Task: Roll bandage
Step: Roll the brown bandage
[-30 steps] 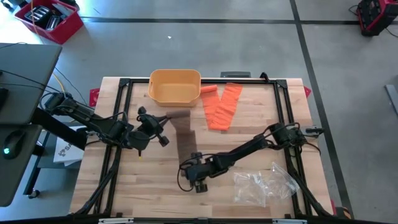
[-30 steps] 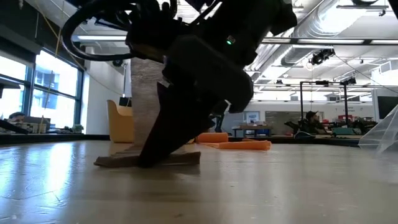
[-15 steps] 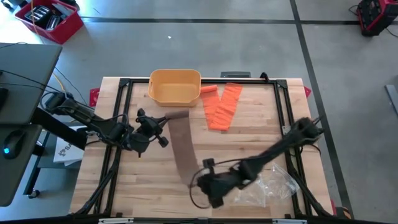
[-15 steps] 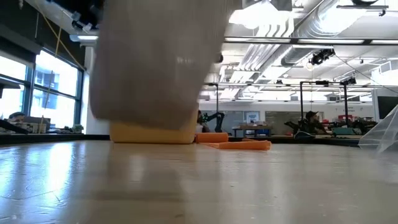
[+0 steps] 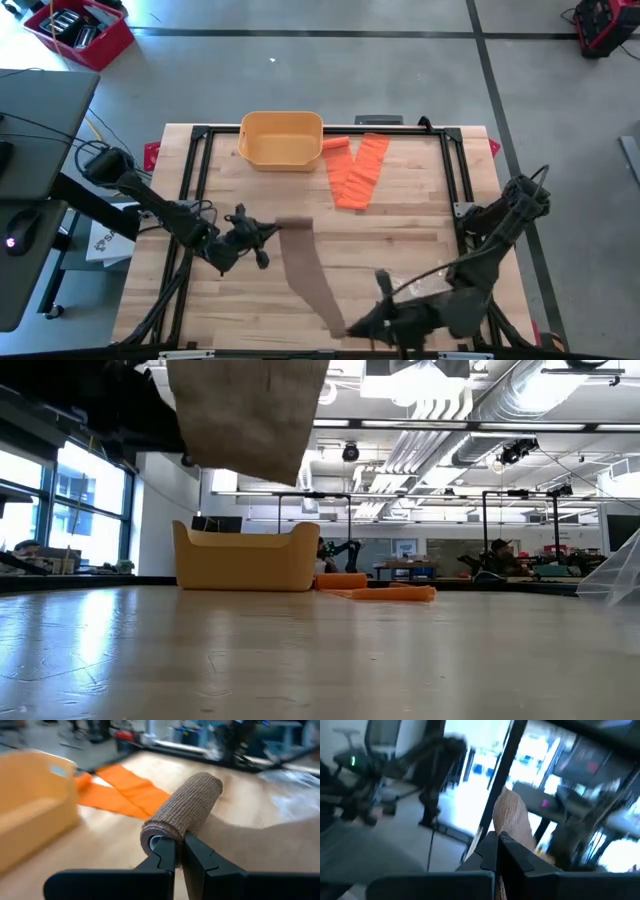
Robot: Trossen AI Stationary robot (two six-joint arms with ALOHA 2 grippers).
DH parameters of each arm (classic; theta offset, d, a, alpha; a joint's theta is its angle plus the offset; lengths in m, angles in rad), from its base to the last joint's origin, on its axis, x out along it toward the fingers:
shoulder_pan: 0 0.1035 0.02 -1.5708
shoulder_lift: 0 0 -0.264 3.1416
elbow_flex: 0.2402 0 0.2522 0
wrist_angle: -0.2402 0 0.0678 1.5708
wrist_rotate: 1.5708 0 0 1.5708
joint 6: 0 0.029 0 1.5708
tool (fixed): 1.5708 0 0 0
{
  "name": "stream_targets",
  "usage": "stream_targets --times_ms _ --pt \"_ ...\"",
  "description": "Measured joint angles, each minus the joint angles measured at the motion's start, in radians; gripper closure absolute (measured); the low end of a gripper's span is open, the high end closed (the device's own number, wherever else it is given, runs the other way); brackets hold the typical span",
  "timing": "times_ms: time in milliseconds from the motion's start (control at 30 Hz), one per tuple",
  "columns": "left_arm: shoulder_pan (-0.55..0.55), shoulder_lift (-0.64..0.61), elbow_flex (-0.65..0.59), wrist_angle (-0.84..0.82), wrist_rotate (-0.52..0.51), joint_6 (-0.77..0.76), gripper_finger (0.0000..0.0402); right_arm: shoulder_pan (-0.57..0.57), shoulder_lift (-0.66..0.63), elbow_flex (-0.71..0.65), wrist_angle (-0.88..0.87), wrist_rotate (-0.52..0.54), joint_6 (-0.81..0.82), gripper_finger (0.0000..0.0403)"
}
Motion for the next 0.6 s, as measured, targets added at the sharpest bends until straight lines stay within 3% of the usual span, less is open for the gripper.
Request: stream_targets --times_ms 167,367,600 --pt "-0.018 0.127 0.0 0.095 0.126 -0.003 0.0394 -0.032 -0.074 0.0 0.125 0.155 -0.126 0.0403" --pt "-0.033 0.206 0.0 0.173 0.164 -0.004 0.0395 -0.129 -0.162 0.0 0.17 0.364 -0.251 0.0403" --pt "-0.034 0.223 0.0 0.178 0.269 -0.041 0.0395 -0.286 -0.228 0.0 0.145 0.34 -0.279 0.0403"
